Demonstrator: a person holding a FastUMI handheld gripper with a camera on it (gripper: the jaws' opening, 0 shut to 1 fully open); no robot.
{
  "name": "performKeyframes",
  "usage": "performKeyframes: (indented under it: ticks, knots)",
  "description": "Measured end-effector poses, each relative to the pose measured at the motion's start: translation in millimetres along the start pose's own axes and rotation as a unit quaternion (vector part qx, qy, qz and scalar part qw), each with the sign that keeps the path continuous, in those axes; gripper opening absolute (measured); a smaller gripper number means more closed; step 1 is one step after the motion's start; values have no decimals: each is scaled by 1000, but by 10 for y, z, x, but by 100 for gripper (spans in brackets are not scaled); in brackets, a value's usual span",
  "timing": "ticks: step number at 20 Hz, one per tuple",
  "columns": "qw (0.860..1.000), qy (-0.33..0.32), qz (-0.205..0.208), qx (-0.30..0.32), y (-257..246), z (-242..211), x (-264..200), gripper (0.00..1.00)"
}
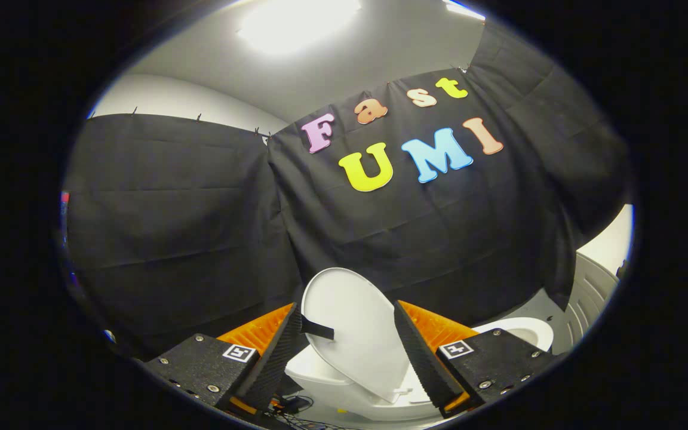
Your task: Open the toilet lid.
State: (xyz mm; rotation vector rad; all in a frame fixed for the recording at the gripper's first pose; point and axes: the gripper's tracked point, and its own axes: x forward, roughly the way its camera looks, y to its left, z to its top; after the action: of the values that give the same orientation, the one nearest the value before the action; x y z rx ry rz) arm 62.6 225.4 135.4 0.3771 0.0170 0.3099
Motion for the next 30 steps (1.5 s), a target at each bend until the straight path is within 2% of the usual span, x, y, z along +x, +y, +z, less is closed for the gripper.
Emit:
performKeyframes:
  ticks: [3, 9, 14, 25, 30]
  knots:
    - [999, -9, -23, -36, -277, 78, -229, 96]
    - [995, -20, -72, -65, -828, 152, -590, 96]
    - [989, -18, -107, -103, -1206, 34, -868, 95]
    - [980, -1, -173, -103, -1847, -352, -1246, 96]
    - [976, -1, -184, -117, -1970, -392, -1376, 96]
